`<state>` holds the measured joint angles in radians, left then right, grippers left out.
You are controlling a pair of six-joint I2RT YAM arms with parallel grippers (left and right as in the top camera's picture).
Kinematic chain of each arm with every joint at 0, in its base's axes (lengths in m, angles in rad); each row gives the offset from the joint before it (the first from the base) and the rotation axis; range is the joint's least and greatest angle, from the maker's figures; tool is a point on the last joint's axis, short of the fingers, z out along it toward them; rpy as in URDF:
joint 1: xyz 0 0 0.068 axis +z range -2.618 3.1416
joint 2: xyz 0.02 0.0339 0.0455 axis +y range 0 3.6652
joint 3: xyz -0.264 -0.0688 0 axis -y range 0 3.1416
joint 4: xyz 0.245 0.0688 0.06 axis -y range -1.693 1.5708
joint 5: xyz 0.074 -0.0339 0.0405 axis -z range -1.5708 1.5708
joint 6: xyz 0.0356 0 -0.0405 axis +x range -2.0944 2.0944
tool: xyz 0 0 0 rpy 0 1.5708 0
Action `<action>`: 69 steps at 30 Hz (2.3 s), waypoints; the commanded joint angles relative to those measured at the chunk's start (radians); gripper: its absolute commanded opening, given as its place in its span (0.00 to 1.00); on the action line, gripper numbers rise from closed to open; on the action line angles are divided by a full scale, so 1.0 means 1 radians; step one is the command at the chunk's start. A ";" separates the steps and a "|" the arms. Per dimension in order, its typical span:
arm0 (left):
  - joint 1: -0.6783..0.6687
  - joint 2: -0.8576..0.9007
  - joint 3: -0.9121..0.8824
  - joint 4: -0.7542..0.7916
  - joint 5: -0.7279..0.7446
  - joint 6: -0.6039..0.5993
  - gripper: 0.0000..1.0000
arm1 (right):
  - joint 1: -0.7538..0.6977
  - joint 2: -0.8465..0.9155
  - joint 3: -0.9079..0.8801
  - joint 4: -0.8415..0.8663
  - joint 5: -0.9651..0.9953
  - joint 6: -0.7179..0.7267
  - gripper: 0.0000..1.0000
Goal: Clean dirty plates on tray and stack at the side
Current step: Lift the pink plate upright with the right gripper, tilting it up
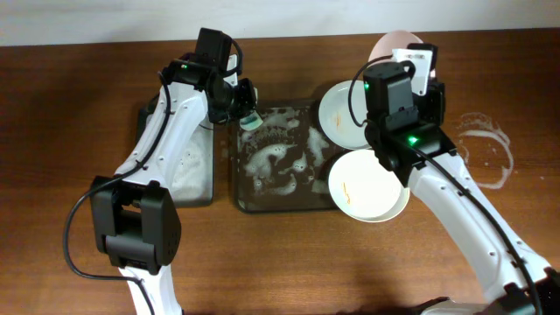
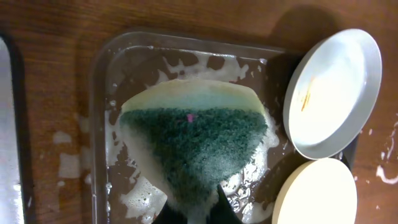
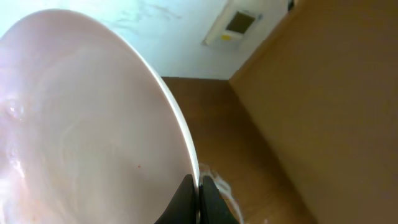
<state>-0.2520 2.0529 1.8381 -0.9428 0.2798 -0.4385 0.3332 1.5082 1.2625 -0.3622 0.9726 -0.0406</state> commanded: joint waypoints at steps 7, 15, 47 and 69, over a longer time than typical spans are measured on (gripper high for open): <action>-0.002 -0.006 0.006 0.018 -0.023 -0.021 0.01 | 0.076 0.040 0.015 0.049 0.034 -0.267 0.04; -0.005 -0.006 0.006 0.018 -0.023 -0.021 0.00 | 0.080 0.041 0.015 0.058 0.035 -0.270 0.04; -0.025 -0.006 0.006 0.015 -0.038 -0.021 0.01 | 0.120 0.043 0.010 0.174 0.053 -0.230 0.04; -0.025 -0.006 0.006 0.014 -0.039 -0.040 0.01 | 0.055 0.043 0.009 0.024 -0.142 0.092 0.04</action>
<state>-0.2783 2.0529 1.8381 -0.9283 0.2523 -0.4572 0.4160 1.5440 1.2625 -0.3172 0.8867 -0.0402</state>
